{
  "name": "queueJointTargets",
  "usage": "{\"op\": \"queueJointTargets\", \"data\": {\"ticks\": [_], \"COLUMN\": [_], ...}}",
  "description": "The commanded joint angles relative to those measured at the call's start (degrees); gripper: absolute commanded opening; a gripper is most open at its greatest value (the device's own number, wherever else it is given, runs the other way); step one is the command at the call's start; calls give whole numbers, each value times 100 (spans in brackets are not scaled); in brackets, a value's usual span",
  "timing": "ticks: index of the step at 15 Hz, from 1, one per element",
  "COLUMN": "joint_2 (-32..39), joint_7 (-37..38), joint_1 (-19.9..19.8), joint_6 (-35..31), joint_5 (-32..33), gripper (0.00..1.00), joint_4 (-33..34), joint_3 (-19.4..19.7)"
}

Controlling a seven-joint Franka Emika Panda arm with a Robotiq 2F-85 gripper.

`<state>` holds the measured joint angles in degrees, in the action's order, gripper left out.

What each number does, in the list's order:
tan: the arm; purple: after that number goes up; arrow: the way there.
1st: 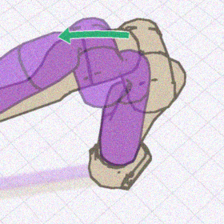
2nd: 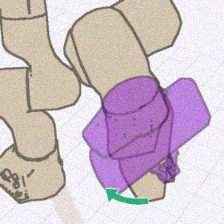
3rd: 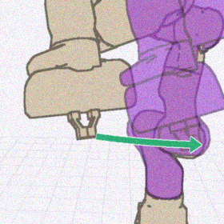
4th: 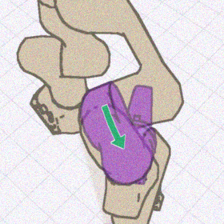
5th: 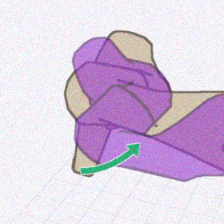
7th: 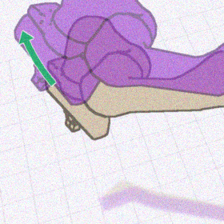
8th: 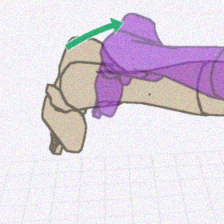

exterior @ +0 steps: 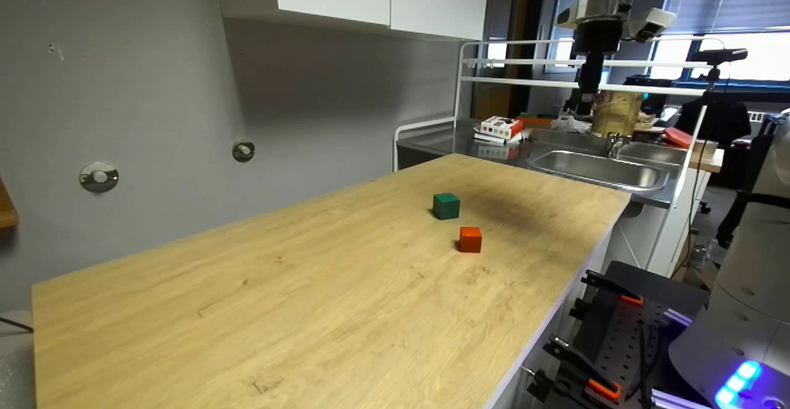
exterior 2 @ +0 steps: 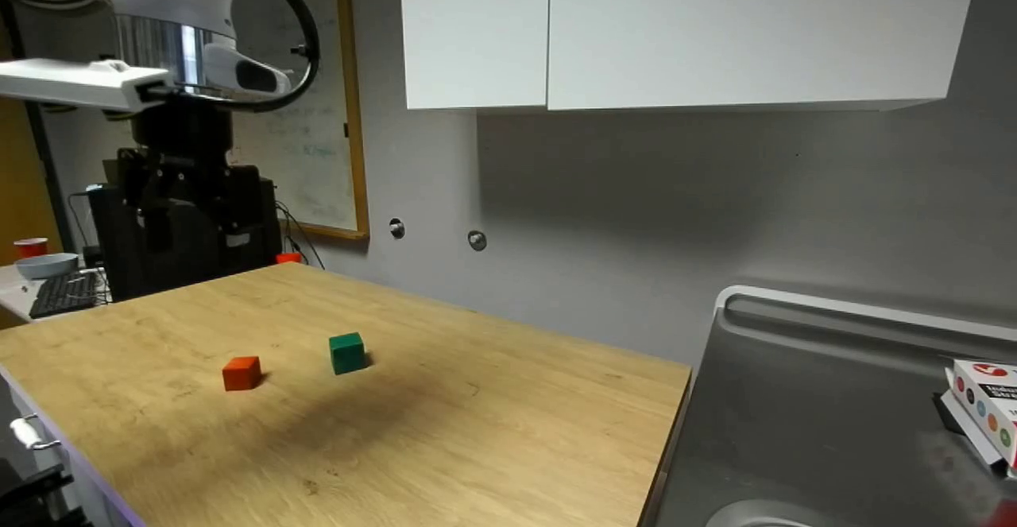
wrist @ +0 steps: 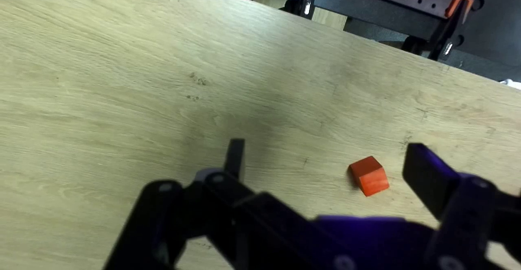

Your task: Put the orange block on the green block

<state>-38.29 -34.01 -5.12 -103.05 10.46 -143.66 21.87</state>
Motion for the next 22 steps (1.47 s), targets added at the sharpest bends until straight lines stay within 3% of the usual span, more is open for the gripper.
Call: {"op": "queueJointTargets", "data": {"ticks": [1,5,10,18,22], "joint_2": [23,265,962,2333,3095], "joint_7": [-44,27,626,2697,3643], "joint_1": [-85,-17,184,339,284], "joint_6": [0,-59,-568,-1187,-1351], "joint_5": [-49,-141,-985,-2494,-2987], "gripper": [100,100,100,100,100], "joint_4": [6,88,187,627,939], "joint_3": [-72,-92,-315,-1170,-1398]}}
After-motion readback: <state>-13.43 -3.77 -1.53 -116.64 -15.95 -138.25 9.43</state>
